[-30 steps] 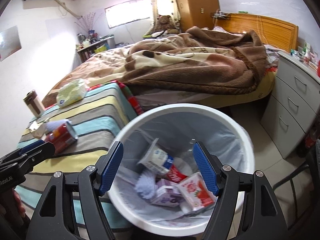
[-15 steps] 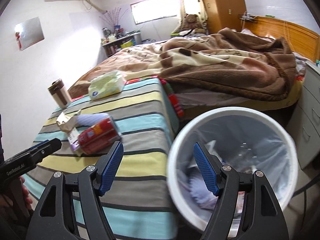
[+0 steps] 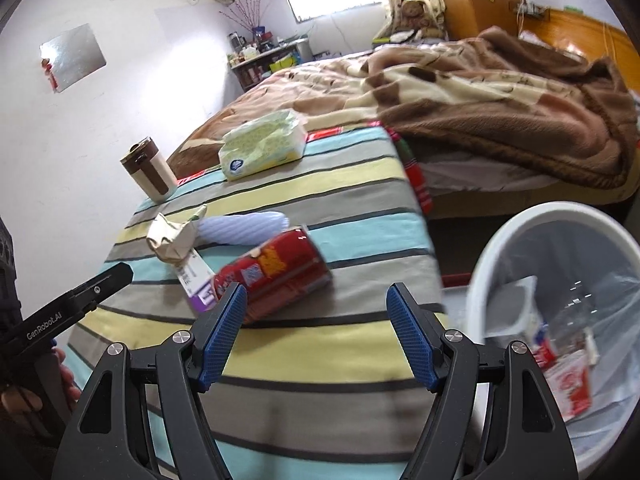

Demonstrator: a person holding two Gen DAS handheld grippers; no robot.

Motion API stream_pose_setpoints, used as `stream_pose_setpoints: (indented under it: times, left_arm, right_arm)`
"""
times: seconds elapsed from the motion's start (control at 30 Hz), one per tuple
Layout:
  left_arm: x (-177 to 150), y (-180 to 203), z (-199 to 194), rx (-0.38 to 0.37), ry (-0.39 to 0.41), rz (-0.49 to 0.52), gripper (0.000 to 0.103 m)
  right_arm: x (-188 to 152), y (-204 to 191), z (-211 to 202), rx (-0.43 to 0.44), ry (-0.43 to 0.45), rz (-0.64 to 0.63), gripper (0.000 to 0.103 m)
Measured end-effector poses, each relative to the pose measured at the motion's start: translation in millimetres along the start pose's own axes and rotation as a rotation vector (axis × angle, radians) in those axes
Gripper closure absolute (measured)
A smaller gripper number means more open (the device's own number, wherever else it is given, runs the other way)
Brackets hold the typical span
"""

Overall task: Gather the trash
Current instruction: 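Move both open tools back over the bed toward the remaining items, then grasp the crumpled white paper cup with the left tool while the right tool grasps the red can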

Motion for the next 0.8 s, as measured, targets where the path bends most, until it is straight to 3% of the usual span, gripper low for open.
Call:
stream_pose_setpoints:
  times: [0.6,0.8]
  left_arm:
    - [37.1,-18.6,59.4,-0.040,-0.098,-0.024,0.033]
    - [39.8,-21.4,79.8,-0.007,-0.147,-0.008,0.033]
  right_arm:
    - [6.7,-19.9,47.0,0.007,-0.119,0.088,0.025]
    - [3.1,-23.4,57.0,-0.005,-0.155,0.090,0.024]
Point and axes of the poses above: each gripper's, at about its wrist camera, not at the fingertips, and z roughly the way its jaws point, y to its right, x to its top, the point moved 10 cm from there along z, roughly the way its jaws point, and after that the axes turned 9 degrees about -x, right-handed, at the moved point
